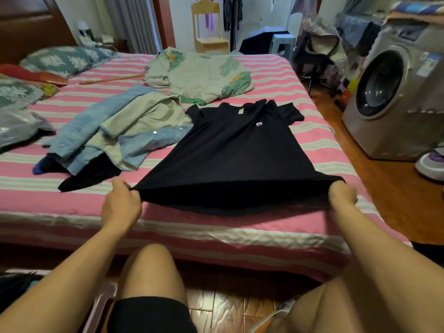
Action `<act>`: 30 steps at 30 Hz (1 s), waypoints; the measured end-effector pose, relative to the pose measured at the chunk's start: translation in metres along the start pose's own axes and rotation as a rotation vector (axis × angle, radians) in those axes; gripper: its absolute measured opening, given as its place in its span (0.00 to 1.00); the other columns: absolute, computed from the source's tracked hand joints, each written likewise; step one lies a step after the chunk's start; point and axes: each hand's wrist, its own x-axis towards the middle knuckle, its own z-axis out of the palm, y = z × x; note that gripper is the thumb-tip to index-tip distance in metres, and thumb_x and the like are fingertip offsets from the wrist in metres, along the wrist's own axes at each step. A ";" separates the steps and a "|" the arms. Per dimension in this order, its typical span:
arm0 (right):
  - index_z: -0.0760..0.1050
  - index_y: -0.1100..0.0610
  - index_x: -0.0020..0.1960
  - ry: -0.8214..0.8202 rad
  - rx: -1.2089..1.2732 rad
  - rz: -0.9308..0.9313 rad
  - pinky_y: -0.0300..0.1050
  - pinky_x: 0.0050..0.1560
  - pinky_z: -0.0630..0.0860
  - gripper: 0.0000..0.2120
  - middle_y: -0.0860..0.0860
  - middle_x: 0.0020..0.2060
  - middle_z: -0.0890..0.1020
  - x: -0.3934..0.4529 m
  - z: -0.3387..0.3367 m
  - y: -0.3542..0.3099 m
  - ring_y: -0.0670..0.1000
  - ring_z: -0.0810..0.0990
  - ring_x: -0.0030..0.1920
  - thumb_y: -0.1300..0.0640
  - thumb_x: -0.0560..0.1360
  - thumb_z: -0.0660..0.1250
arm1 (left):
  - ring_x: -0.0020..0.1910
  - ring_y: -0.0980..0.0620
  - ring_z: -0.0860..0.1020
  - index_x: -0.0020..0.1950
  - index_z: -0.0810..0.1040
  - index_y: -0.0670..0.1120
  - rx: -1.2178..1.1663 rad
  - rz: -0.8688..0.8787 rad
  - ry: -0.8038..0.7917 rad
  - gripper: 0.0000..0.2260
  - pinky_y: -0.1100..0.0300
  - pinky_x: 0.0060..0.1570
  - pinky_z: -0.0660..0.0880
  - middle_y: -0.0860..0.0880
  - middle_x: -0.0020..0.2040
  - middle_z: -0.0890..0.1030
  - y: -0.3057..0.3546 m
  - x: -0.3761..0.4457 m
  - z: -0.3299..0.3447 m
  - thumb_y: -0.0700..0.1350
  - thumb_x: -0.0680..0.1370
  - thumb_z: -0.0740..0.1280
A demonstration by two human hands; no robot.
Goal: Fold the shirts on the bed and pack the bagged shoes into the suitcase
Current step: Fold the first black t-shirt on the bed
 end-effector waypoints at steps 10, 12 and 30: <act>0.78 0.55 0.66 -0.076 -0.496 -0.328 0.51 0.48 0.77 0.28 0.64 0.59 0.80 0.018 -0.077 0.018 0.67 0.80 0.52 0.75 0.74 0.56 | 0.37 0.39 0.78 0.54 0.71 0.49 -0.021 -0.026 -0.153 0.11 0.48 0.37 0.75 0.42 0.40 0.79 -0.006 -0.015 0.014 0.35 0.78 0.59; 0.81 0.56 0.60 -0.279 -0.333 -0.219 0.44 0.31 0.80 0.28 0.63 0.53 0.81 0.012 -0.086 0.020 0.62 0.82 0.38 0.77 0.75 0.52 | 0.33 0.44 0.79 0.56 0.76 0.46 -0.291 -0.076 -0.197 0.13 0.51 0.36 0.77 0.40 0.41 0.81 0.004 -0.009 0.020 0.33 0.79 0.58; 0.74 0.52 0.43 -0.496 0.846 -0.317 0.42 0.28 0.79 0.14 0.54 0.39 0.80 0.086 0.091 -0.426 0.54 0.80 0.38 0.65 0.81 0.55 | 0.37 0.47 0.79 0.46 0.76 0.49 -1.274 0.092 -0.027 0.15 0.58 0.33 0.80 0.44 0.44 0.78 0.383 0.326 -0.134 0.35 0.81 0.53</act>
